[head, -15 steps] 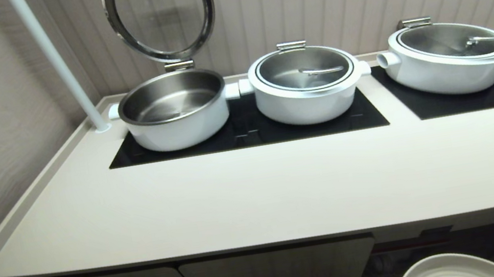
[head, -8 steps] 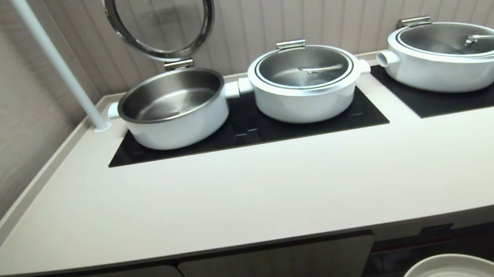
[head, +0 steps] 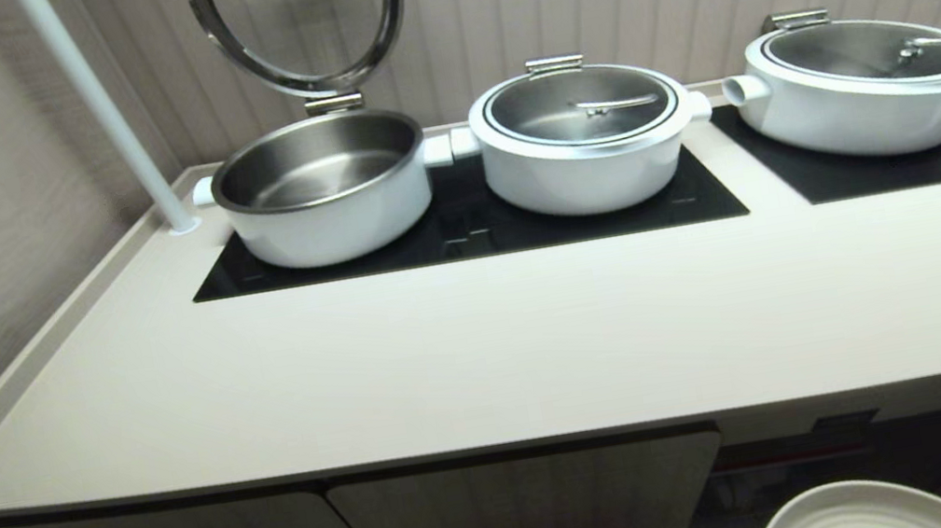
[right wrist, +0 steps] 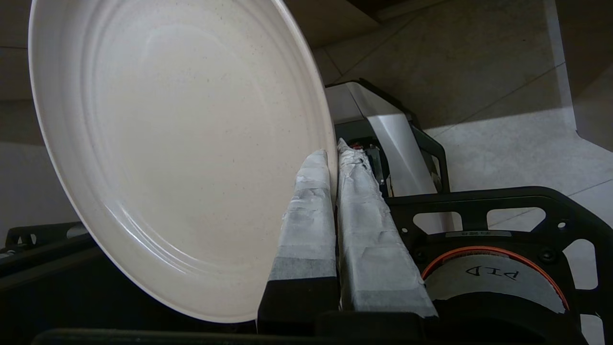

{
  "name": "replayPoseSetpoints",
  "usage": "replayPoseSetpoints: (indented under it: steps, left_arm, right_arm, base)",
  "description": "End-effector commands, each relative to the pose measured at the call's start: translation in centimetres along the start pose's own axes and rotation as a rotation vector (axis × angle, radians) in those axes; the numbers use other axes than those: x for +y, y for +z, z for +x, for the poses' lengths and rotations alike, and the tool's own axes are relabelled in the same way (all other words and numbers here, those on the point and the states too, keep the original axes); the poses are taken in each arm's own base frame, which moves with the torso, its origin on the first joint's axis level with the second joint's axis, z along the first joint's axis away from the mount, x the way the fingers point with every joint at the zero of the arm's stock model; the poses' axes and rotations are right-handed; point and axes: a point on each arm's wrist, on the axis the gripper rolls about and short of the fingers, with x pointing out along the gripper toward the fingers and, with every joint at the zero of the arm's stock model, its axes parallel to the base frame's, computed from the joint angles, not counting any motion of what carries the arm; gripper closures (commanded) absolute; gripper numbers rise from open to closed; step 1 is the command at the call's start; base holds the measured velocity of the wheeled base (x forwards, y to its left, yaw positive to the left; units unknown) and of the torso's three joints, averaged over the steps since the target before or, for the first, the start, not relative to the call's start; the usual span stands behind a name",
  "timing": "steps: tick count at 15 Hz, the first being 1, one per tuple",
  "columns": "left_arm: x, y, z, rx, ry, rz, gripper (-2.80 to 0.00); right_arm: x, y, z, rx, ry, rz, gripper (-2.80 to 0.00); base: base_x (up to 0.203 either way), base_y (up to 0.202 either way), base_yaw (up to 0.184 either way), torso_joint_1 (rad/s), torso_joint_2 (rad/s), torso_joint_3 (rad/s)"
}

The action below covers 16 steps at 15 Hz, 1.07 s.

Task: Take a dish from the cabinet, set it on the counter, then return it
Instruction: Put it back into the cabinet

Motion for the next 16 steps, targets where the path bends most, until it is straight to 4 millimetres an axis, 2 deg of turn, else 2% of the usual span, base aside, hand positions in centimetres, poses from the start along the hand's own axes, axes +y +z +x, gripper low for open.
replayPoseSetpoints:
  steps: [1, 10, 16]
  left_arm:
    - [0.0, 0.0, 0.0, 0.0, 0.0, 0.0, 0.0]
    - [0.0, 0.0, 0.0, 0.0, 0.0, 0.0, 0.0]
    - [0.0, 0.0, 0.0, 0.0, 0.0, 0.0, 0.0]
  right_arm:
    - [-0.04, -0.04, 0.04, 0.004, -0.004, 0.006, 0.0]
    - [-0.04, -0.03, 0.04, 0.003, -0.005, 0.007, 0.0]
    - [-0.04, -0.03, 0.04, 0.003, -0.005, 0.007, 0.0]
  base:
    - [0.0, 0.0, 0.0, -0.162, 0.33, 0.163]
    - [0.0, 0.0, 0.0, -0.158, 0.34, 0.183]
    - [0.0, 0.0, 0.0, -0.237, 0.51, 0.276]
